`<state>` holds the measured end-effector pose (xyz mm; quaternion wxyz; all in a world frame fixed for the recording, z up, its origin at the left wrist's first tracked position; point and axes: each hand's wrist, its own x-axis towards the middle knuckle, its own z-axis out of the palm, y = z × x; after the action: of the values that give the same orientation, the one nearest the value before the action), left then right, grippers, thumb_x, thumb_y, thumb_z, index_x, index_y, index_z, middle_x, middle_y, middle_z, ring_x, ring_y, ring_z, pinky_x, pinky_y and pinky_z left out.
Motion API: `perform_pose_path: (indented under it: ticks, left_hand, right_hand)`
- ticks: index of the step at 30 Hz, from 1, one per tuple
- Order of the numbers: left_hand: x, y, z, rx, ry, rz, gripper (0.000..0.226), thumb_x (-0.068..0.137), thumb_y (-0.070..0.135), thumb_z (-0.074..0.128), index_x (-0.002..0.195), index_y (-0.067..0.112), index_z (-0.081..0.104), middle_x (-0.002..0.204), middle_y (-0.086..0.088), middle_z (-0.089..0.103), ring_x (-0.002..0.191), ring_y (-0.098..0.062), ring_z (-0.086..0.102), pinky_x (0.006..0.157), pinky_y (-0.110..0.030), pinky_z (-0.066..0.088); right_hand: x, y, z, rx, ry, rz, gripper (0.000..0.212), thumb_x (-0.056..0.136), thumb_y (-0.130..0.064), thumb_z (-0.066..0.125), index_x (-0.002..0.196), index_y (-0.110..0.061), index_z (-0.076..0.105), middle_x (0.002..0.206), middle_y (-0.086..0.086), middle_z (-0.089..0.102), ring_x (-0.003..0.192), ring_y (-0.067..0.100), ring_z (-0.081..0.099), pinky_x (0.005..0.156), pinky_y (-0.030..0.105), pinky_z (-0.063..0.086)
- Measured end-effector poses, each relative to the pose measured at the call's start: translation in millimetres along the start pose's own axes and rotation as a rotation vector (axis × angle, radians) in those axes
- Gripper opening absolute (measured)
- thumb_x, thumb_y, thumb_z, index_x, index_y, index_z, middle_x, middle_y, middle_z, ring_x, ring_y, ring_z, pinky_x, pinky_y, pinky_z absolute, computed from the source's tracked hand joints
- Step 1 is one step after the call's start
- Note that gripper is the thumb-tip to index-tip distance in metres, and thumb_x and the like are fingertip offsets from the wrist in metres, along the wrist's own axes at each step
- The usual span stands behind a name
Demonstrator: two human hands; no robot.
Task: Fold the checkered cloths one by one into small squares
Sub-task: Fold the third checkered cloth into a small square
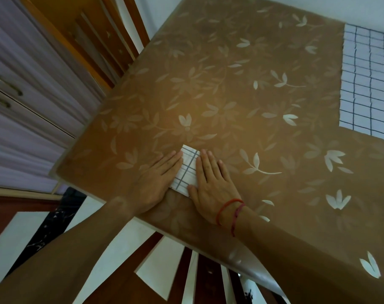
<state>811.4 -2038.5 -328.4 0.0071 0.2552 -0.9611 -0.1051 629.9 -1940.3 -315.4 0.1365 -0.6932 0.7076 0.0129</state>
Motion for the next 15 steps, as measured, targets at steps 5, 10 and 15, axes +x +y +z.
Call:
perform_pose_path:
  ticks: [5,10,15]
  left_hand:
    - [-52,3,-3,0.075,-0.059,0.080,0.052,0.104,0.032,0.015,0.146,0.005,0.030,0.154,-0.012,0.028,0.146,-0.022,0.016,0.119,-0.035,0.011]
    - [-58,6,-6,0.052,-0.085,0.015,0.050,0.105,0.031,0.012,0.147,0.009,0.027,0.155,-0.008,0.024,0.147,-0.018,0.015,0.116,-0.035,0.015]
    - [-51,15,-14,-0.210,-0.053,-0.098,0.052,0.103,0.038,0.020,0.143,0.010,0.038,0.151,-0.004,0.037,0.141,-0.017,0.030,0.116,-0.039,0.026]
  right_hand:
    - [0,1,-4,-0.013,-0.058,-0.030,0.078,0.096,-0.054,0.016,0.150,-0.001,-0.003,0.158,0.016,-0.012,0.146,0.028,-0.014,0.119,0.044,-0.005]
    - [-2,5,-6,-0.058,-0.077,-0.062,0.085,0.093,-0.063,0.013,0.150,-0.003,-0.007,0.157,0.017,-0.017,0.145,0.028,-0.018,0.117,0.043,-0.011]
    - [1,4,-15,-0.008,-0.170,-0.028,0.083,0.094,-0.061,0.018,0.151,-0.006,-0.009,0.157,0.012,-0.020,0.145,0.025,-0.020,0.119,0.041,-0.009]
